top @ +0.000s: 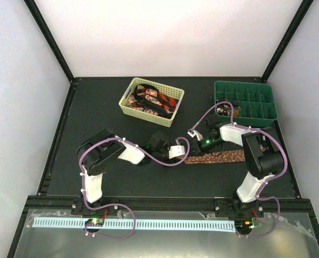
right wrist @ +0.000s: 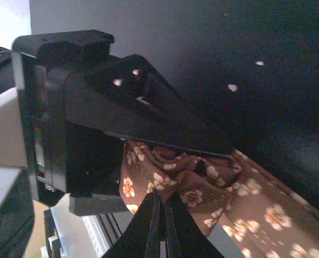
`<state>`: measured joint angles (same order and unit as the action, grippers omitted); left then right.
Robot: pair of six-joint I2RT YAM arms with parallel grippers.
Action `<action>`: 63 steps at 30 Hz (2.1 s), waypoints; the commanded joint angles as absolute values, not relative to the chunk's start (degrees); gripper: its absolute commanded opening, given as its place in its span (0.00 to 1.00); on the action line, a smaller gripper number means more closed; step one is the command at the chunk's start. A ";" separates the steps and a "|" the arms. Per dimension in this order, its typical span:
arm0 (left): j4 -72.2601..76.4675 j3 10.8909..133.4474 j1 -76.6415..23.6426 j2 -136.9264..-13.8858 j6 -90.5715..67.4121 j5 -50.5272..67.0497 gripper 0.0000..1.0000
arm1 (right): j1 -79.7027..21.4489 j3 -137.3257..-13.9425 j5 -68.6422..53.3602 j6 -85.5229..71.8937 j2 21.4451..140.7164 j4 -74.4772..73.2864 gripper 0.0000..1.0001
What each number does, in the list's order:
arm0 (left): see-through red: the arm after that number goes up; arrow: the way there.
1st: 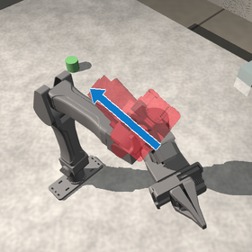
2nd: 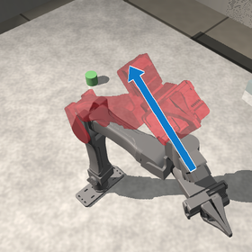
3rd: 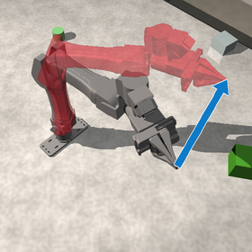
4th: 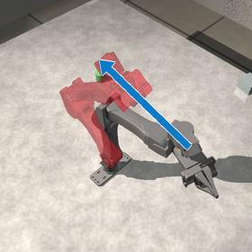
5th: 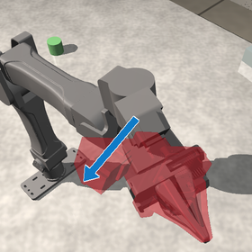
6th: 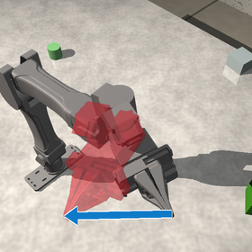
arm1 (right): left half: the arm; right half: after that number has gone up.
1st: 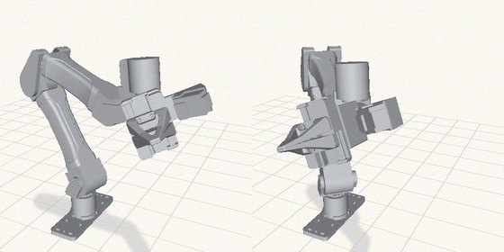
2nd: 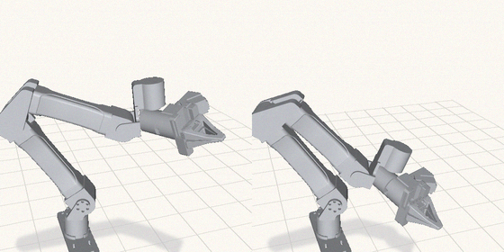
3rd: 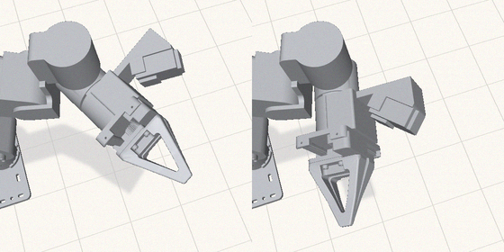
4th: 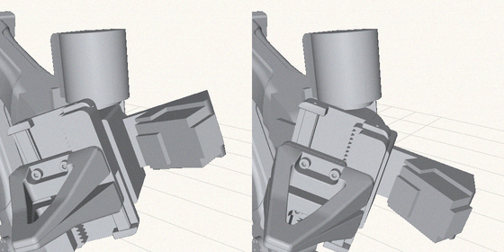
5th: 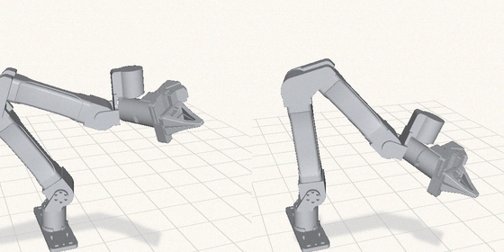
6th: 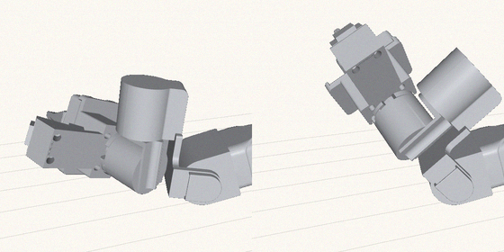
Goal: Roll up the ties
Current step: Roll the tie at the center of the board.
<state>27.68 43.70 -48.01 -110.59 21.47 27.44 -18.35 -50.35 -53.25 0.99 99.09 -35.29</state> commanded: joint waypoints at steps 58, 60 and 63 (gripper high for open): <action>22.20 40.16 -47.76 -108.98 20.95 25.05 0.35 | -19.62 -53.70 -47.56 1.13 105.61 -35.26 0.20; 17.80 40.61 -47.81 -108.01 22.09 22.61 0.35 | -18.06 -53.49 -47.98 2.47 103.15 -36.39 0.26; 13.05 41.04 -47.86 -107.54 23.74 20.88 0.35 | -16.55 -53.43 -49.88 4.92 100.42 -38.46 0.36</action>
